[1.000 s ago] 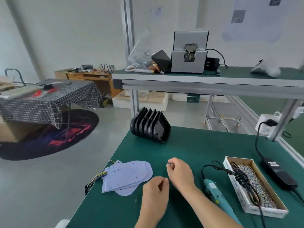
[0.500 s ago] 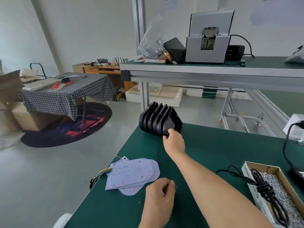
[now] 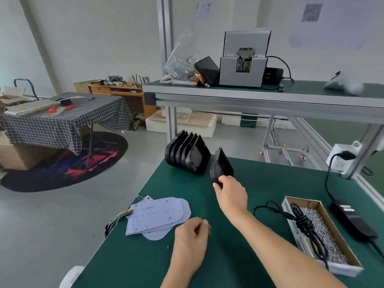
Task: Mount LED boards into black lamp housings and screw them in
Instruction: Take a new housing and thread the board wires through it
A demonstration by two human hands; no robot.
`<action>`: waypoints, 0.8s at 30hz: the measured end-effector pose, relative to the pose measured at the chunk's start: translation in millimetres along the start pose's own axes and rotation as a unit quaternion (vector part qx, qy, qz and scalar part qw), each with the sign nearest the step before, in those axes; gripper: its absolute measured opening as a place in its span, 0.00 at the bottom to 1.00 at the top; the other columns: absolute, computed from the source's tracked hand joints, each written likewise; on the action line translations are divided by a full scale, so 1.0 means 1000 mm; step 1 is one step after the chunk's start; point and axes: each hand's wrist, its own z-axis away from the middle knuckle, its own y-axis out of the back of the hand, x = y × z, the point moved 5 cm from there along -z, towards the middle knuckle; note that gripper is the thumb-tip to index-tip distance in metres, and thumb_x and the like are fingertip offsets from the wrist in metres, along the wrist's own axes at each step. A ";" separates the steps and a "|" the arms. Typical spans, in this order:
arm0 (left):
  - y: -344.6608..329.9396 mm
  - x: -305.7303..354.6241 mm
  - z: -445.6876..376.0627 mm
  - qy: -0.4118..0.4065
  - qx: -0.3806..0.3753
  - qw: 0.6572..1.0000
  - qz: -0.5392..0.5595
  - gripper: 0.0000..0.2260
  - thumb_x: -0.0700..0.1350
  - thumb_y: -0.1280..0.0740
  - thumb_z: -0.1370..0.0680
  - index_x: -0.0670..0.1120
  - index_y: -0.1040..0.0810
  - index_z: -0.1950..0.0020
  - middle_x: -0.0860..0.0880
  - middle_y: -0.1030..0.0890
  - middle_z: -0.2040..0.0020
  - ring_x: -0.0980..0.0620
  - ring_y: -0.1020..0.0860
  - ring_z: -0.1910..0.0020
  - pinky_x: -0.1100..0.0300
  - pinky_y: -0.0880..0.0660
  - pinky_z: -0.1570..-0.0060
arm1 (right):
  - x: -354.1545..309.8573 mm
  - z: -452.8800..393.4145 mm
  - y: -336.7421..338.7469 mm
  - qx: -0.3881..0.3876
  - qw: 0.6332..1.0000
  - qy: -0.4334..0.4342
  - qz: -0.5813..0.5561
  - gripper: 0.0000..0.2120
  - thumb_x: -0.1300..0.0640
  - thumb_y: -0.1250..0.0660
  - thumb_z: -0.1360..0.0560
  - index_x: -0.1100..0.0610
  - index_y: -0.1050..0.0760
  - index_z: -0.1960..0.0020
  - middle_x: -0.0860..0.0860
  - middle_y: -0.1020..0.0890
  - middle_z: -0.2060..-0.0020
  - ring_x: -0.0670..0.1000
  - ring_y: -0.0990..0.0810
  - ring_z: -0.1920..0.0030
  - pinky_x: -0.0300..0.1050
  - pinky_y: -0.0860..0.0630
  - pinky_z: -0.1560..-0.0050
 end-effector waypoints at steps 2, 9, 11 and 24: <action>0.001 0.003 0.001 0.009 0.000 1.000 0.003 0.14 0.47 0.35 0.18 0.47 0.20 0.62 0.44 0.19 0.64 0.56 0.28 0.69 0.53 0.26 0.65 | 0.003 0.030 0.016 -0.018 0.998 0.029 0.048 0.11 0.48 0.36 0.16 0.55 0.23 0.49 0.47 0.22 0.54 0.56 0.20 0.59 0.49 0.25 0.61; 0.011 0.010 0.004 -0.001 0.042 0.999 0.008 0.17 0.44 0.36 0.17 0.40 0.32 0.64 0.51 0.35 0.72 0.56 0.39 0.70 0.60 0.40 0.69 | -0.022 0.158 0.069 -0.075 0.964 0.201 0.158 0.19 0.54 0.14 0.38 0.54 0.25 0.65 0.49 0.26 0.67 0.53 0.28 0.81 0.46 0.37 0.82; 0.015 0.007 0.006 0.026 0.062 0.996 0.052 0.16 0.45 0.36 0.17 0.44 0.28 0.65 0.50 0.29 0.72 0.56 0.35 0.71 0.59 0.35 0.69 | -0.025 0.177 0.077 -0.080 0.958 0.199 0.188 0.25 0.58 0.10 0.52 0.54 0.26 0.69 0.50 0.27 0.70 0.51 0.32 0.84 0.42 0.45 0.82; 0.090 -0.010 -0.029 0.030 0.025 0.911 -0.411 0.44 0.77 0.40 0.30 0.57 0.40 0.19 0.46 0.46 0.17 0.41 0.52 0.18 0.41 0.56 0.21 | -0.017 0.199 0.076 -0.044 0.955 0.229 0.183 0.27 0.60 0.12 0.65 0.57 0.28 0.77 0.54 0.27 0.74 0.51 0.37 0.87 0.38 0.50 0.77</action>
